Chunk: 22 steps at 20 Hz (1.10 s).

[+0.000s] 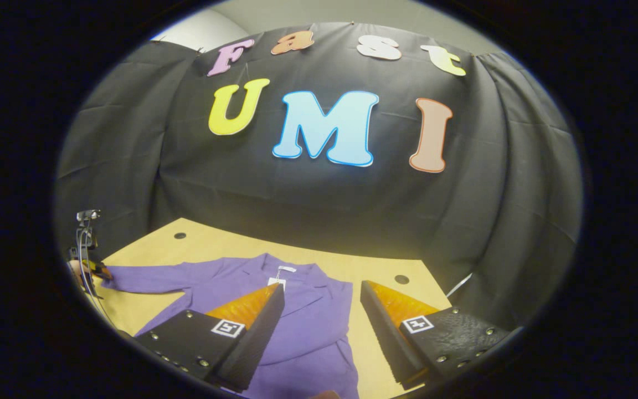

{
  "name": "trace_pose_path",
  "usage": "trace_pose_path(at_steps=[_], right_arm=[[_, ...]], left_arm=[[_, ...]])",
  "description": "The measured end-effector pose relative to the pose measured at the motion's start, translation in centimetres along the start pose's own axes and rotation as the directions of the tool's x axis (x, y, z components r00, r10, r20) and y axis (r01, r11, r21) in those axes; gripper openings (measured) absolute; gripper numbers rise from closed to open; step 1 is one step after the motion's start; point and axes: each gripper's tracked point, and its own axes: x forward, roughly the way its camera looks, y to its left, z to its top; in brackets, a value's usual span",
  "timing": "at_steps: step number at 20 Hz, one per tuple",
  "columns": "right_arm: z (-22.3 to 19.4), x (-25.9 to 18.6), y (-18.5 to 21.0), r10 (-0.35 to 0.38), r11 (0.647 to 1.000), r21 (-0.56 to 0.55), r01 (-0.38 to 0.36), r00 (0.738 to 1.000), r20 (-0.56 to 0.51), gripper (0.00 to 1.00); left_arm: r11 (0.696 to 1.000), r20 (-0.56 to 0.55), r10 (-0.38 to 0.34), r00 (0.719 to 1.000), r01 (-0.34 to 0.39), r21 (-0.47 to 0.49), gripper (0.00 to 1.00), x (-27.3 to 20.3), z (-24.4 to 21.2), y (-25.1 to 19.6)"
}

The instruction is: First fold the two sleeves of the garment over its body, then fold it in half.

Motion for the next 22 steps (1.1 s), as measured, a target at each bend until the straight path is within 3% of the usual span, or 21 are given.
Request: trace_pose_path(at_steps=[1, 2, 4, 14, 16, 22], right_arm=[[0.0, 0.0, 0.0, 0.0, 1.0, 0.0, 0.0, 1.0, 0.0, 0.88], [0.0, 0.1, 0.1, 0.0, 1.0, 0.001, 0.0, 1.0, -0.001, 0.88], [-0.1, 0.2, 0.1, 0.001, 1.0, 0.003, -0.001, 1.0, -0.005, 0.88], [-0.2, 0.1, -0.1, -0.002, 1.0, 0.001, 0.002, 1.0, -0.007, 0.88], [-0.2, 0.2, 0.1, 0.001, 1.0, 0.005, -0.001, 1.0, -0.009, 0.92], [-0.2, 0.1, 0.2, -0.002, 1.0, 0.007, 0.002, 1.0, -0.007, 0.88]], left_arm=[[1.0, -0.003, 0.005, 1.0, -0.005, 0.01, 0.26, 0.1, 0.1, -0.2], [1.0, 0.007, 0.001, 1.0, -0.001, 0.002, 0.27, 0.2, 0.3, -0.7], [1.0, 0.009, -0.001, 1.0, 0.001, -0.002, 0.11, 0.4, 0.5, -0.9], [0.984, 0.095, -0.102, 0.99, 0.114, -0.137, 0.07, -0.5, 2.1, -1.7], [0.974, 0.137, -0.16, 0.978, 0.179, -0.141, 0.07, -2.2, 3.0, -3.0], [0.934, 0.23, -0.317, 0.92, 0.345, -0.093, 0.07, -7.5, 5.1, -8.1]])
